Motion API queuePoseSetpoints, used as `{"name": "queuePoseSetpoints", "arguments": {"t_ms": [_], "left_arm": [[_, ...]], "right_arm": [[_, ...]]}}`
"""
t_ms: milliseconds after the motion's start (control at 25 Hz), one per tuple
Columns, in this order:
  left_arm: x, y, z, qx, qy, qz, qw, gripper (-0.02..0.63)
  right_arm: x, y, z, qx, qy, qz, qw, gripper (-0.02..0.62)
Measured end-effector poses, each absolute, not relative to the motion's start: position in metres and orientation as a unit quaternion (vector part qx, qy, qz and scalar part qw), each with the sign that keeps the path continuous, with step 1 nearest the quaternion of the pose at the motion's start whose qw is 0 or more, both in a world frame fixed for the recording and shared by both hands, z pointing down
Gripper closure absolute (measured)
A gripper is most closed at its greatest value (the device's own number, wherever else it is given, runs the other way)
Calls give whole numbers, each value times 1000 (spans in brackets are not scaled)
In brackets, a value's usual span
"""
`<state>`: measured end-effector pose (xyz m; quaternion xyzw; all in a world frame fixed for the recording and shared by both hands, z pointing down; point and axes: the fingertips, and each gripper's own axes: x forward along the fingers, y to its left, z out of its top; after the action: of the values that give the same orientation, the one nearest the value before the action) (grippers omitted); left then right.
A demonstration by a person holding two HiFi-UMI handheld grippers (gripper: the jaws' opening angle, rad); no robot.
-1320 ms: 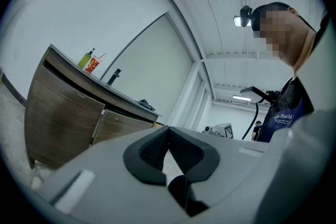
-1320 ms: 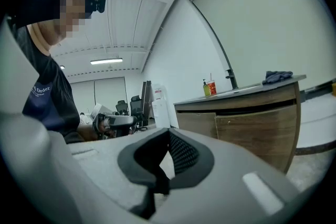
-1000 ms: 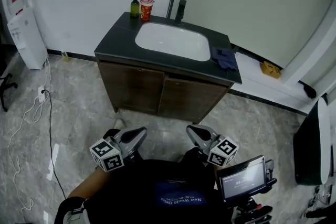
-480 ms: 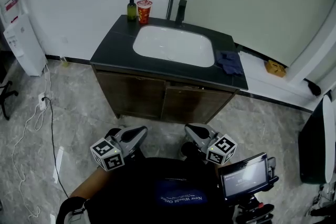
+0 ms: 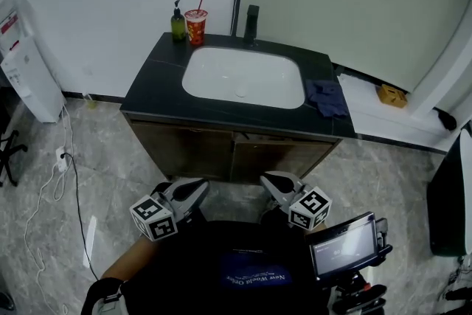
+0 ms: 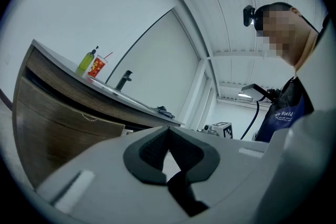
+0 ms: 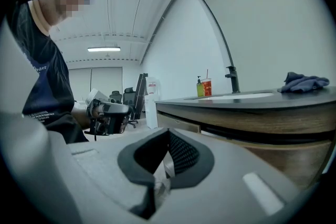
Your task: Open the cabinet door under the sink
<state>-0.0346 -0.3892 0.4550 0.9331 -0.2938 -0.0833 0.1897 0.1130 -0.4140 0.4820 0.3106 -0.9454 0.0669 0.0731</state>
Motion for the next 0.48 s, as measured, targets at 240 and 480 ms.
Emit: {"name": "queuePoseSetpoints", "arguments": {"t_ms": [240, 480], "left_arm": [[-33, -425, 458, 934, -286, -78, 198, 600], [-17, -446, 465, 942, -257, -67, 206, 600]], "right_arm": [[102, -453, 491, 322, -939, 34, 117, 592], [87, -476, 499, 322, -934, -6, 156, 589]]}}
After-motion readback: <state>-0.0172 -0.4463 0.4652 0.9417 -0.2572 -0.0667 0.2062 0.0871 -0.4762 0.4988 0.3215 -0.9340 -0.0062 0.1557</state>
